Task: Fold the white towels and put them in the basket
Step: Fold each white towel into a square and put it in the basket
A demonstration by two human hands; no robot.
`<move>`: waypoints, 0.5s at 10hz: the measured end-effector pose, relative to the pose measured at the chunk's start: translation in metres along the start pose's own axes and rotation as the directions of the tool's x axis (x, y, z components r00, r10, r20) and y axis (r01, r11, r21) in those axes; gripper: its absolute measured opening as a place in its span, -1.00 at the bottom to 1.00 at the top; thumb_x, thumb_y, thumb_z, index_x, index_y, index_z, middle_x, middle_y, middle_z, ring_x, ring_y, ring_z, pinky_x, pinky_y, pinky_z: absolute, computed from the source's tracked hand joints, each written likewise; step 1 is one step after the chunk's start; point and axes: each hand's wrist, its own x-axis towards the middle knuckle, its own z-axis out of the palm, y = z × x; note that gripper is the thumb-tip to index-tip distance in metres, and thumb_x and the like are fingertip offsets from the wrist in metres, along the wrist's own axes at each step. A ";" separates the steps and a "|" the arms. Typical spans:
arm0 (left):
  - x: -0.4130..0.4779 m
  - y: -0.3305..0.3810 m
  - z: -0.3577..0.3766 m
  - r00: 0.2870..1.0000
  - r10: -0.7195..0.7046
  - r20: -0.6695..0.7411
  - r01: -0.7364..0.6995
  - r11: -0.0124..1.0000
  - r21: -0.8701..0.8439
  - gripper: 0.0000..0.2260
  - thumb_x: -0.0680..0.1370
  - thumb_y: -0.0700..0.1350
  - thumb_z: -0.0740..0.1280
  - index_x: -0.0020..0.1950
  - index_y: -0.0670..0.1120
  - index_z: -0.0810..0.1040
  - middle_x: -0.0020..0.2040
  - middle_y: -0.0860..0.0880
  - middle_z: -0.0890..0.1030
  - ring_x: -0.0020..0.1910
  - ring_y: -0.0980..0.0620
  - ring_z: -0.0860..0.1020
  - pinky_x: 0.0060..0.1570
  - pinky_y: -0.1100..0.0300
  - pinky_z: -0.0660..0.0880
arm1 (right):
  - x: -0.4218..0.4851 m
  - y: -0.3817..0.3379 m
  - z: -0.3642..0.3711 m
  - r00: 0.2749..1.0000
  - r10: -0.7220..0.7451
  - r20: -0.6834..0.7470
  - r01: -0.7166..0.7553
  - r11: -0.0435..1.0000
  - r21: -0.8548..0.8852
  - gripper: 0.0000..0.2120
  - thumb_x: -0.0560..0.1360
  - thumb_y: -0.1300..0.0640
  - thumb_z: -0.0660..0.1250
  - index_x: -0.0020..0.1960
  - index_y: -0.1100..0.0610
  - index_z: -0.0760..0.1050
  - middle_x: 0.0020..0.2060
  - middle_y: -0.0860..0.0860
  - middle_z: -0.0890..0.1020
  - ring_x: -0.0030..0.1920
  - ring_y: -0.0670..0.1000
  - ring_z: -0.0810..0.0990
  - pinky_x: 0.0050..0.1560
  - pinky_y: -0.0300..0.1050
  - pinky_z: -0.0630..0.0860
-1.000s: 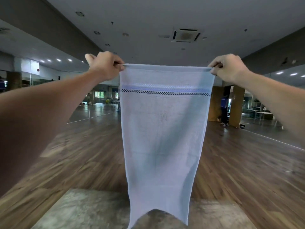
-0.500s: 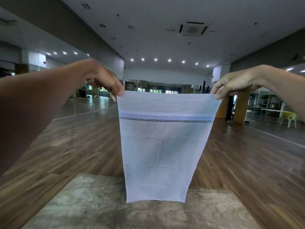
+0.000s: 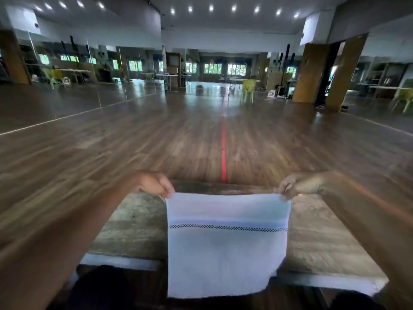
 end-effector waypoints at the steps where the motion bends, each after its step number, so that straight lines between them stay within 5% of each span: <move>1: 0.024 -0.033 0.062 0.997 -0.056 0.046 0.055 0.998 0.025 -0.82 0.56 -0.19 0.32 0.15 -0.14 0.60 0.09 -0.02 0.62 -0.01 0.16 0.53 0.03 0.34 0.44 | 0.021 0.054 0.083 1.000 0.010 0.004 -0.011 0.999 0.049 -0.96 0.47 0.17 0.43 -0.10 0.05 0.63 -0.22 -0.11 0.68 -0.09 -0.08 0.63 -0.15 -0.34 0.42; 2: 0.042 -0.054 0.100 0.997 -0.067 0.037 0.068 0.997 -0.022 -0.81 0.55 -0.21 0.33 0.14 -0.17 0.61 0.11 -0.08 0.64 0.00 0.15 0.54 0.03 0.30 0.46 | 0.031 0.084 0.132 1.000 0.002 -0.030 0.003 0.986 0.166 -0.93 0.49 0.19 0.40 -0.12 0.19 0.61 -0.27 -0.07 0.60 -0.18 -0.11 0.53 -0.16 -0.29 0.39; 3: 0.060 -0.061 0.118 0.996 -0.029 -0.083 0.026 0.999 -0.043 -0.85 0.56 -0.20 0.30 0.04 -0.17 0.65 -0.09 0.04 0.64 -0.20 0.30 0.52 -0.22 0.52 0.39 | 0.042 0.094 0.146 0.991 0.005 -0.134 0.029 0.967 0.253 -0.91 0.50 0.24 0.38 -0.19 0.15 0.59 -0.30 -0.10 0.60 -0.22 -0.13 0.55 -0.20 -0.33 0.41; 4: 0.083 -0.065 0.125 0.964 -0.013 -0.266 0.003 0.999 -0.038 -0.82 0.53 -0.28 0.24 -0.05 -0.22 0.64 -0.20 0.01 0.61 -0.30 0.32 0.50 -0.29 0.45 0.33 | 0.061 0.089 0.143 0.982 0.027 -0.188 0.025 0.962 0.272 -0.83 0.52 0.28 0.34 -0.22 0.10 0.55 -0.29 -0.10 0.58 -0.24 -0.16 0.53 -0.22 -0.35 0.39; 5: 0.110 -0.073 0.123 0.891 -0.076 -0.448 0.031 0.994 -0.108 -0.73 0.44 -0.23 0.17 -0.09 -0.04 0.64 -0.11 -0.01 0.67 -0.10 0.04 0.59 -0.10 0.19 0.49 | 0.085 0.088 0.140 0.965 0.041 -0.259 0.038 0.955 0.293 -0.79 0.53 0.29 0.31 -0.23 0.08 0.55 -0.29 -0.09 0.57 -0.24 -0.15 0.52 -0.22 -0.33 0.38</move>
